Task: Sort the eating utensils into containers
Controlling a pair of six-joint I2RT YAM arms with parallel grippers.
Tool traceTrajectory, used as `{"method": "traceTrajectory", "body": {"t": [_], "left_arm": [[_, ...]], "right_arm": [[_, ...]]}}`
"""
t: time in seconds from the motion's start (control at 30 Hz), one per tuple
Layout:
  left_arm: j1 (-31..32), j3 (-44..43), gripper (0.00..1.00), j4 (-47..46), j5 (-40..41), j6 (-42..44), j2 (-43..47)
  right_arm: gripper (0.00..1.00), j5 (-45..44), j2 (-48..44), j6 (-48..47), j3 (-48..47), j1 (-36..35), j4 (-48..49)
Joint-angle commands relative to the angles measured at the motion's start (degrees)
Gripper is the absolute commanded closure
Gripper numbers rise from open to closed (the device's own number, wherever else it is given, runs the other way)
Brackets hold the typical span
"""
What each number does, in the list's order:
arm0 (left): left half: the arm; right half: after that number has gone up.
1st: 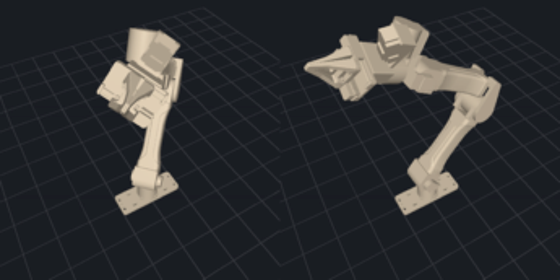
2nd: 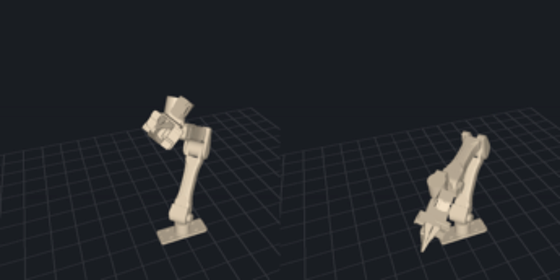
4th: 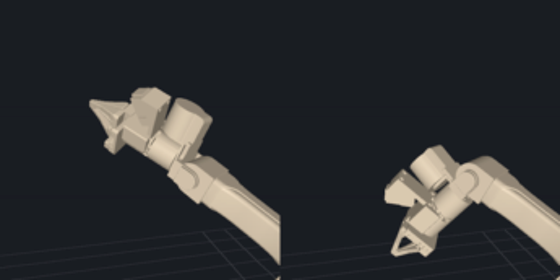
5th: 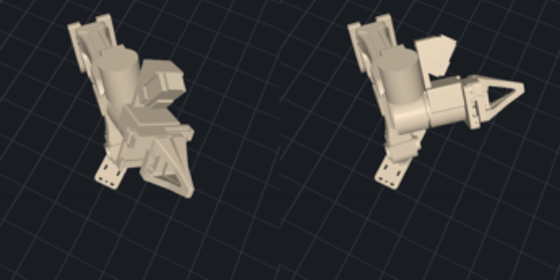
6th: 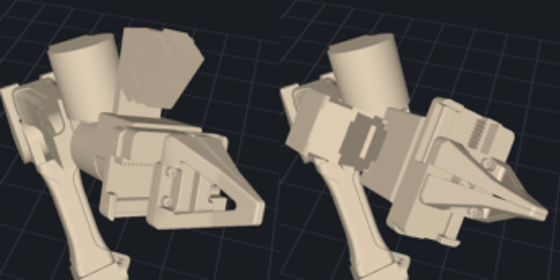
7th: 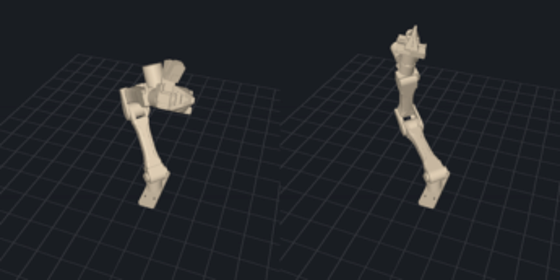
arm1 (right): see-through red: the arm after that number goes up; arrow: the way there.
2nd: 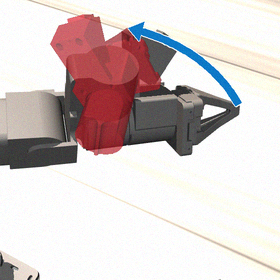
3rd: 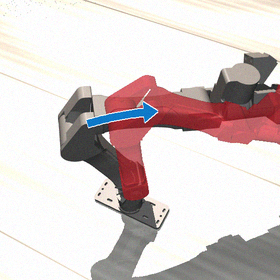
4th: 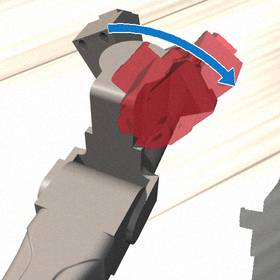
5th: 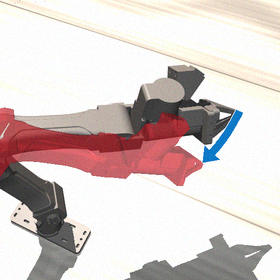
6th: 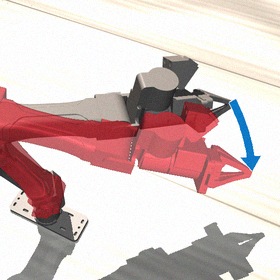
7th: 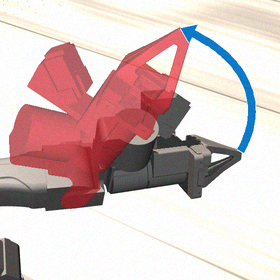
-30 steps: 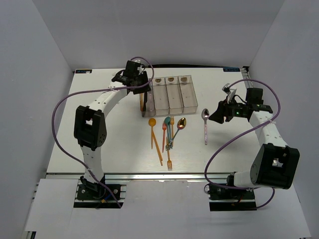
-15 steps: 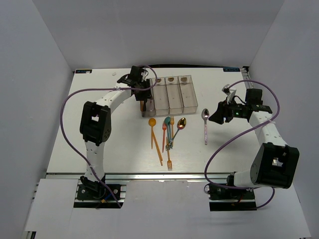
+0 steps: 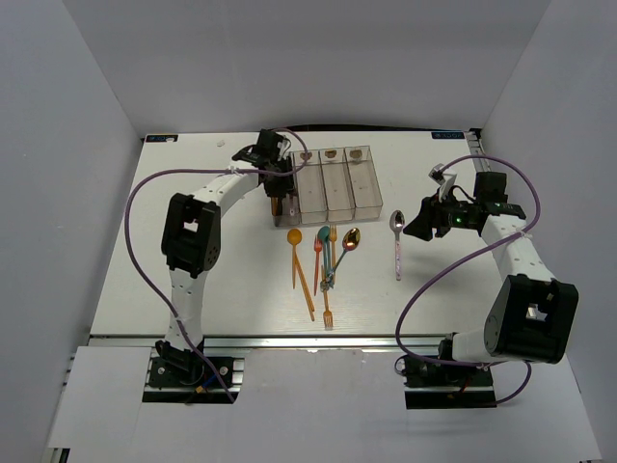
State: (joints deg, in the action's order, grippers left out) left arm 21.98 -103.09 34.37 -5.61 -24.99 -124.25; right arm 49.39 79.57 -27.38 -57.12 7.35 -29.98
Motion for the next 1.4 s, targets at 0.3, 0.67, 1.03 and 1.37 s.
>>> {"method": "traceTrajectory", "body": {"t": [0.3, 0.67, 1.03, 1.37], "left_arm": [[0.9, -2.4, 0.69, 1.8, 3.1, 3.4, 0.6], [0.9, -4.1, 0.76, 1.8, 4.8, 11.7, 0.7], [0.9, -5.5, 0.71, 1.8, 4.8, 13.4, -0.1], [0.8, -3.8, 0.56, 1.7, 4.8, 13.3, -0.1]], "right_arm": [[0.42, 0.4, 0.0, 0.5, -0.1, -0.2, 1.3], [0.42, 0.6, -0.2, 0.5, 0.2, -0.2, 1.4], [0.42, 0.9, -0.4, 0.4, 0.3, -0.2, 1.1], [0.42, 1.0, -0.2, 0.3, 0.2, -0.3, 1.1]]}}
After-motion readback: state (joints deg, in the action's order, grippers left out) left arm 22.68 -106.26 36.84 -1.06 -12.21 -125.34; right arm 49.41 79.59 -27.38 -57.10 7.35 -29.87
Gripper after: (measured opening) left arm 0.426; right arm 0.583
